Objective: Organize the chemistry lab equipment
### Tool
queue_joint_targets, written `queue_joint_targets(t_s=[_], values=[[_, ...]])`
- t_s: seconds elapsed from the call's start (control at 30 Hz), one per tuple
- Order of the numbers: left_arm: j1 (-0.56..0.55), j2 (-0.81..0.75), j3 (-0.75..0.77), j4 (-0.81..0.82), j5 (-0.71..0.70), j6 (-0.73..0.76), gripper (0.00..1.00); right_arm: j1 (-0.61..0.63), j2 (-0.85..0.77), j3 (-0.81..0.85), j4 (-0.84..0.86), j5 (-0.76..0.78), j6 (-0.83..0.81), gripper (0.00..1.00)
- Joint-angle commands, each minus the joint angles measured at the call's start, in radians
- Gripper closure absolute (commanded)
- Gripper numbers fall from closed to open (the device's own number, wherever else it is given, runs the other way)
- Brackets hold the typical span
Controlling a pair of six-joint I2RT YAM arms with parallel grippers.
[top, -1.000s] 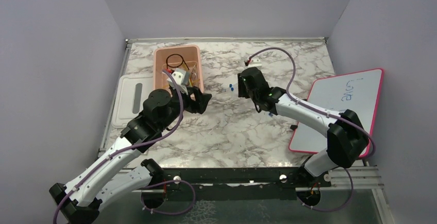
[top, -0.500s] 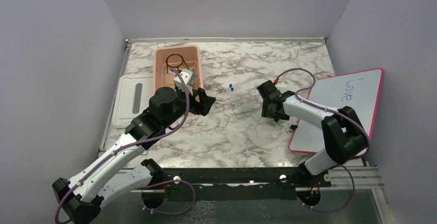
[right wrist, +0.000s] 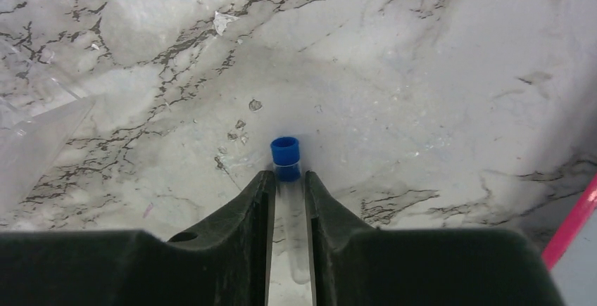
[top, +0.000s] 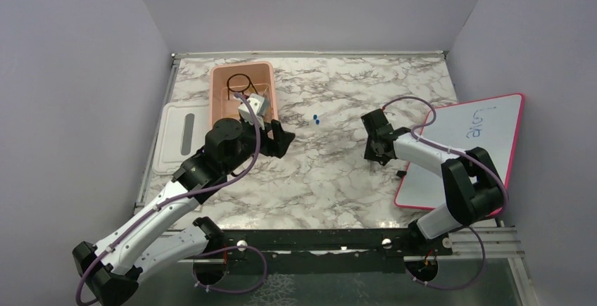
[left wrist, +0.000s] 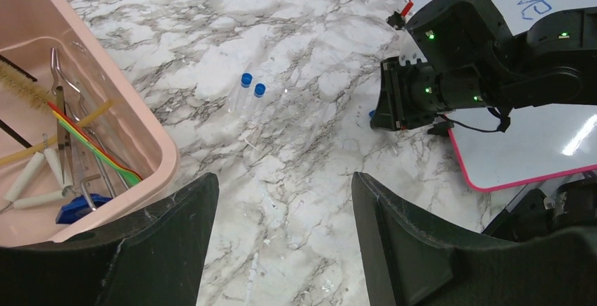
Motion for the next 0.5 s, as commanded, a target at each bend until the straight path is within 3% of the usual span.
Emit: queue_joint_targets(t_s=[0.0,0.07,0.2,0.3,0.47], values=[[0.007,0.012,0.009,0.014,0.034,-0.011,0.28,-0.004,-0.012,-0.027,0.008,-0.068,-0.022,0.78],[0.008,0.015,0.010,0.014,0.036,-0.011,0.28,-0.005,-0.004,-0.019,0.010,-0.074,-0.026,0.82],[0.007,0.018,0.009,0.013,0.040,-0.012,0.28,-0.005,0.024,-0.004,0.024,-0.068,-0.040,0.81],[0.007,0.026,0.009,0.014,0.039,-0.009,0.28,-0.005,0.027,0.002,0.036,-0.054,-0.050,0.87],[0.007,0.096,0.022,0.001,0.129,-0.008,0.27,-0.004,-0.088,-0.003,0.066,-0.055,-0.038,0.91]])
